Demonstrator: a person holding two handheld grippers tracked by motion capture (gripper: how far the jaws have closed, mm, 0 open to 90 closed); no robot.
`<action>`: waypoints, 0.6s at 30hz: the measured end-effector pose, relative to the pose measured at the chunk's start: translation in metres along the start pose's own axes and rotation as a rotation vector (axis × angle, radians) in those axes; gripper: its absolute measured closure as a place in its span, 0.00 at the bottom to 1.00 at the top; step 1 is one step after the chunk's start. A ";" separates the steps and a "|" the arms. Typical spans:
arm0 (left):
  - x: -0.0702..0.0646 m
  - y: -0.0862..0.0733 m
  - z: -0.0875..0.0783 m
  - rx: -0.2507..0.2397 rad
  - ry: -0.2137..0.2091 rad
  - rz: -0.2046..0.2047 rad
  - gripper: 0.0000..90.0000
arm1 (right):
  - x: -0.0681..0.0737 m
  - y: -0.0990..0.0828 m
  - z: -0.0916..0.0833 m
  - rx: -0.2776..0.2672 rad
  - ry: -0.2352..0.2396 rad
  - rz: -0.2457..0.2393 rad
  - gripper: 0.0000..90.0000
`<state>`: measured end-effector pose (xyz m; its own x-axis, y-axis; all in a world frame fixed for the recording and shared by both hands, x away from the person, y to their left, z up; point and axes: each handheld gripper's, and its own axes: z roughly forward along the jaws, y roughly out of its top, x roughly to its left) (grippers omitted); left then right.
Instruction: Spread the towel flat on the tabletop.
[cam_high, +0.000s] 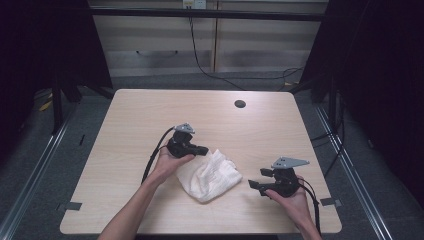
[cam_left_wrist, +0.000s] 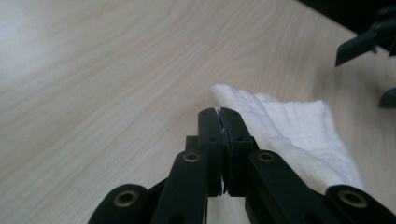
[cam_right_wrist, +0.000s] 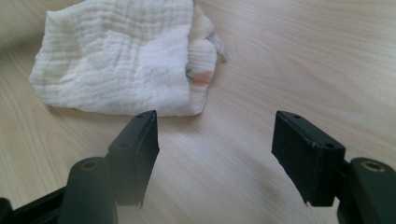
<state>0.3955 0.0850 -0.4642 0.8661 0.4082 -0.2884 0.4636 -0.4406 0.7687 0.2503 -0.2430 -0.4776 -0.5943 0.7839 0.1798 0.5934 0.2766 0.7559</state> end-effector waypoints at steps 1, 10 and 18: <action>0.000 0.000 0.000 0.000 0.000 0.000 0.98 | 0.000 0.000 0.000 0.000 0.000 0.000 0.35; -0.025 0.039 -0.024 -0.070 0.012 0.098 0.98 | -0.004 0.002 -0.006 -0.018 -0.008 0.017 0.35; -0.044 0.080 -0.049 -0.136 0.048 0.177 0.98 | -0.005 0.002 -0.009 -0.033 -0.002 0.028 0.35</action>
<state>0.3848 0.0711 -0.3619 0.9204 0.3732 -0.1168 0.2727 -0.3984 0.8757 0.2497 -0.2516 -0.4720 -0.5765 0.7923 0.1998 0.5913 0.2357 0.7712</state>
